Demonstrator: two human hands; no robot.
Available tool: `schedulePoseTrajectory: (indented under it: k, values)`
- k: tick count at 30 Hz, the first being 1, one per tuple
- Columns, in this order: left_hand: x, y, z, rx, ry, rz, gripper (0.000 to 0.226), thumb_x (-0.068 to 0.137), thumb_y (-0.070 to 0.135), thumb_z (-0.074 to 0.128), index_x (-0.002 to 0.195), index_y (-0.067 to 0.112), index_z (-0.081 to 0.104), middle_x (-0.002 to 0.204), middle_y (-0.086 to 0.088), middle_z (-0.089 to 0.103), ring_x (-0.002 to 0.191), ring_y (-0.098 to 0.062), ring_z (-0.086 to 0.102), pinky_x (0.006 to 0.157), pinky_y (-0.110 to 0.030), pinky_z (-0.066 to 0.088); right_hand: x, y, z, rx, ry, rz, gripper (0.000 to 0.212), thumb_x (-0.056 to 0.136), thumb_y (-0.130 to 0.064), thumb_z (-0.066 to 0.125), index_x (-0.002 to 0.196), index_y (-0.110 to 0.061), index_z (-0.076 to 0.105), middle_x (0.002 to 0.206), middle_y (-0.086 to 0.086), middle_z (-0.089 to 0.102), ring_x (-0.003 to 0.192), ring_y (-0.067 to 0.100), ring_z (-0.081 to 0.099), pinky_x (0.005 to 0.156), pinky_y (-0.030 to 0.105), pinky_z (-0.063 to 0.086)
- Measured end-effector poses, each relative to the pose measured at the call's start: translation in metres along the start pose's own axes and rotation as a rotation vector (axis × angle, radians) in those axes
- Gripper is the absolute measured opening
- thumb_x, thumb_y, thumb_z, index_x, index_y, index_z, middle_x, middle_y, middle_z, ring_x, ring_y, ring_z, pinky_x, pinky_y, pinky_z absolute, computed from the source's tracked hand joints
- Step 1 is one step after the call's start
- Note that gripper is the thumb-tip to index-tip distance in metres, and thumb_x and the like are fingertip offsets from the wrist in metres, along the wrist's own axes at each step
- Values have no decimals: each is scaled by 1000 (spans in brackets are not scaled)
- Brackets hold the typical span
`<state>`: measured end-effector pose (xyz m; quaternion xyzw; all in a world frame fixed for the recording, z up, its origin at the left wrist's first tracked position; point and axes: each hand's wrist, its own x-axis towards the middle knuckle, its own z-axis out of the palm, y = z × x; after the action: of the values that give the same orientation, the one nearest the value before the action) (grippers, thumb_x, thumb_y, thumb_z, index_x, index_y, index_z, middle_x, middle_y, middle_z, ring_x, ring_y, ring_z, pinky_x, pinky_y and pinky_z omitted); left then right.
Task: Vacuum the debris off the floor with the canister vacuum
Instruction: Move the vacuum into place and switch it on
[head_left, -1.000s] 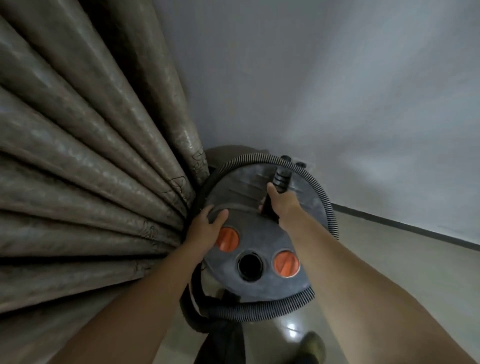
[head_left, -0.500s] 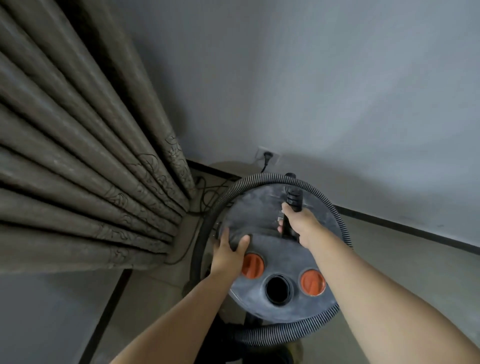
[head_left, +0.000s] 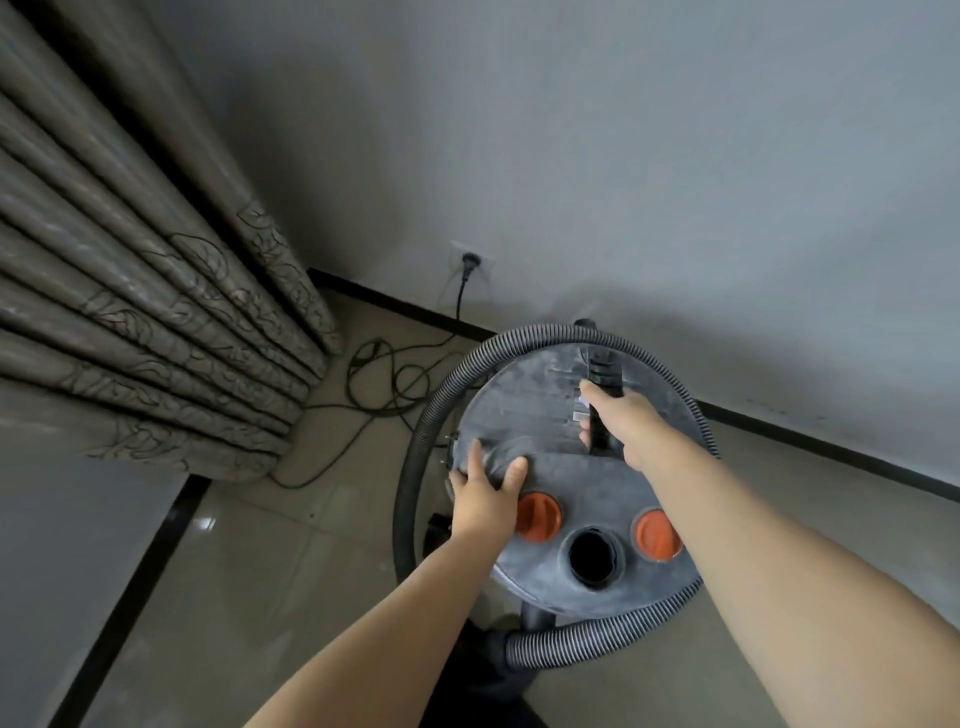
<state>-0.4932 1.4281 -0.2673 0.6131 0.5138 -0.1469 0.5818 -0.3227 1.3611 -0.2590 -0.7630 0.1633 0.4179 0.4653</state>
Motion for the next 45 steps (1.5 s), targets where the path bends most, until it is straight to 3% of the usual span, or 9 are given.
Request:
schedulePoseTrajectory:
  k: [4,10,13,20,24,27,37,41,45]
  values:
    - [-6,5,27,48,-94,-45,77,92,59,44,152,40,0,161,-10,-10,144,-36,20,110,-41,31,-2,8,-30,-50,38,2,23,92,-28,64,84,-9,54,63,10,53,48,22,48,35,19,43]
    - [-17,8,57,108,-154,-32,73,93,58,42,151,42,1,160,-11,-11,144,-36,21,98,-32,37,0,24,-68,-63,93,21,40,90,-33,66,113,0,59,67,10,56,49,22,52,42,25,48]
    - [-22,8,74,131,-141,-28,73,93,60,41,151,42,0,161,-10,-11,144,-37,20,102,-36,36,0,30,-86,-57,70,24,43,91,-32,65,117,2,59,66,9,55,49,21,52,38,21,47]
    - [-28,11,121,78,-41,-24,72,92,60,41,152,40,5,161,-13,-5,145,-35,18,115,-45,27,13,31,-122,-63,-41,-65,26,94,-26,62,102,-1,57,63,10,53,33,14,52,34,18,43]
    - [-44,14,163,87,-22,-17,71,94,59,39,153,38,6,161,-14,-2,147,-33,14,115,-43,20,25,46,-160,-113,-39,-102,28,91,-33,64,93,-6,57,62,8,57,48,21,55,57,31,50]
    - [-55,18,198,86,-33,-18,71,94,59,39,153,38,6,161,-14,-2,147,-33,14,116,-41,19,33,57,-193,-115,-24,-111,25,92,-32,64,83,-9,55,62,7,56,49,20,54,44,23,47]
    - [-51,10,234,75,-37,-48,74,89,67,39,150,46,3,161,-10,-1,143,-39,21,106,-58,37,46,66,-222,-193,-3,-178,35,91,-37,62,103,-4,61,61,4,58,40,15,54,44,23,45]
    - [-52,11,232,87,-40,-44,75,89,68,38,150,45,3,160,-12,5,140,-40,25,105,-58,38,42,76,-223,-406,84,-314,43,87,-46,59,103,-6,61,73,4,66,68,26,66,72,40,56]
    - [-56,5,223,22,-75,-6,76,87,65,48,150,45,9,158,-4,21,136,-34,36,92,-51,50,10,93,-237,-596,203,-602,19,92,-28,58,101,-13,55,92,1,55,80,16,50,71,27,35]
